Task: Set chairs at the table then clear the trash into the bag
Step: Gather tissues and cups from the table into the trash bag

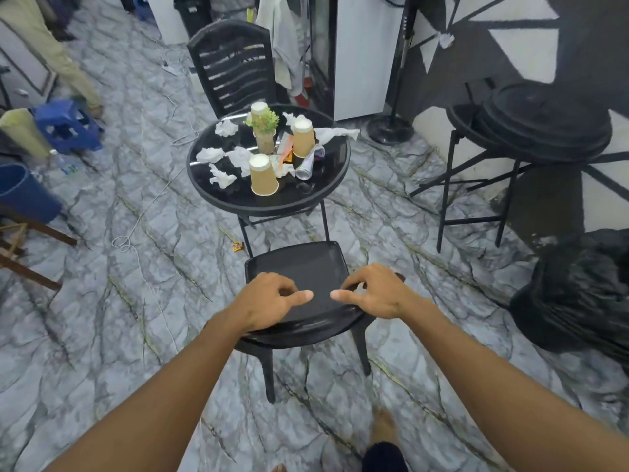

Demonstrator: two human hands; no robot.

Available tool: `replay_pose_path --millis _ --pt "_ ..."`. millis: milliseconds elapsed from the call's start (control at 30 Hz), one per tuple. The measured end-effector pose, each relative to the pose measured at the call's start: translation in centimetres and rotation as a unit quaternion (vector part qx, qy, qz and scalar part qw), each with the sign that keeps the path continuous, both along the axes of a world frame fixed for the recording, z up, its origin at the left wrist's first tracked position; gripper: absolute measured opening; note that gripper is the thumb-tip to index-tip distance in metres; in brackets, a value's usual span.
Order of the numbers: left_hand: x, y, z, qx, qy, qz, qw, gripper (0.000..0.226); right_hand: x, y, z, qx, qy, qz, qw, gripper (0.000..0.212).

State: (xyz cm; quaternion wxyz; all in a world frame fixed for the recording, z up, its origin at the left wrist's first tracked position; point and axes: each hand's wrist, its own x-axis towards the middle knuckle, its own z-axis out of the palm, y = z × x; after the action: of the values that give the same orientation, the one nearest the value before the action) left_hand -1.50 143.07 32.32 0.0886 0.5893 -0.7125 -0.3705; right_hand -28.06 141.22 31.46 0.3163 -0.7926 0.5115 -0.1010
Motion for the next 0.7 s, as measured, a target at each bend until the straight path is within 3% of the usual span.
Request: replay_pose_path --millis 100,200,433,700 --pt "-3.7 -4.2 0.5 -0.002 -0.063 0.016 0.998 0.032 -2.9 -3.7 0.6 0.0 0.004 -0.014 1.0 0.045" --pt "-8.5 -8.5 1.2 0.001 -0.071 0.061 0.996 0.026 -6.4 -8.6 1.3 0.002 0.024 -0.012 1.0 0.032" --pt "-16.9 -15.5 2.8 -0.018 -0.099 0.133 0.986 0.029 -12.4 -19.7 3.9 0.023 0.054 0.044 0.997 0.031" --pt "-19.3 -23.2 3.2 -0.001 -0.086 0.244 0.966 0.043 -12.4 -30.8 4.5 0.043 0.055 0.102 0.992 0.031"
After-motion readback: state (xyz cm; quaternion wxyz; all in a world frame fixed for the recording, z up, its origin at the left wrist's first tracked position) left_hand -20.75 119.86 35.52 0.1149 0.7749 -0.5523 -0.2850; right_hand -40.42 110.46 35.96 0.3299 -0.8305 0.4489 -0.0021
